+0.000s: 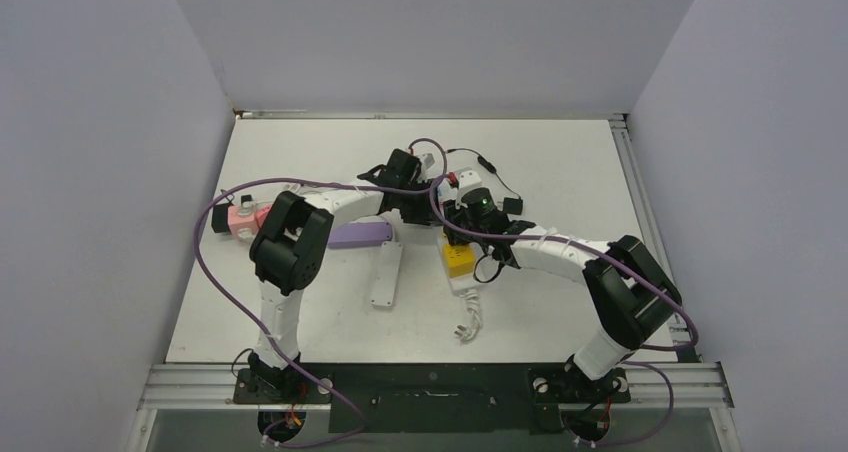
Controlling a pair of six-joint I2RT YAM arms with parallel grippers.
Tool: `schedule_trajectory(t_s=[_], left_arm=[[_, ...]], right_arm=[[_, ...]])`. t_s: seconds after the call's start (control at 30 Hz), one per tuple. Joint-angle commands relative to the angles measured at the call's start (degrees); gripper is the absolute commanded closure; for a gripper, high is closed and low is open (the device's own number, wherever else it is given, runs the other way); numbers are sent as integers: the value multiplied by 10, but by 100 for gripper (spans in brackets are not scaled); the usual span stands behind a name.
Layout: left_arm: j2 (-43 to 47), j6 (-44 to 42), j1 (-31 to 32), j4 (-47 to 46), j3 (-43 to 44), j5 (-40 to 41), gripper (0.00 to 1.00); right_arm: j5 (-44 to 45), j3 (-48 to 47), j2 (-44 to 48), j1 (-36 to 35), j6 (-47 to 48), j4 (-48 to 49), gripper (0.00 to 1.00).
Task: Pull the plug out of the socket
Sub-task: Remove the plug from the socket.
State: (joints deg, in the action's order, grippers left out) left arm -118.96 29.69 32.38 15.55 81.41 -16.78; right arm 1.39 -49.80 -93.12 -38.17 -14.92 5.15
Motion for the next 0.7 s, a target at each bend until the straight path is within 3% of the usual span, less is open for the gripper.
schedule_trajectory(t_s=[0.0,0.2,0.67], left_arm=[[-55,-36,14,56,-19,68,62],[-55,-37,14,57,-19,69,62],[-57,-38,14,58,-18,71,62]], right_arm=[[-40,11,29,17,-10,15,95],[-31,10,29,13,-5,15,95],[88,-18,13,-63,32,-12,95]])
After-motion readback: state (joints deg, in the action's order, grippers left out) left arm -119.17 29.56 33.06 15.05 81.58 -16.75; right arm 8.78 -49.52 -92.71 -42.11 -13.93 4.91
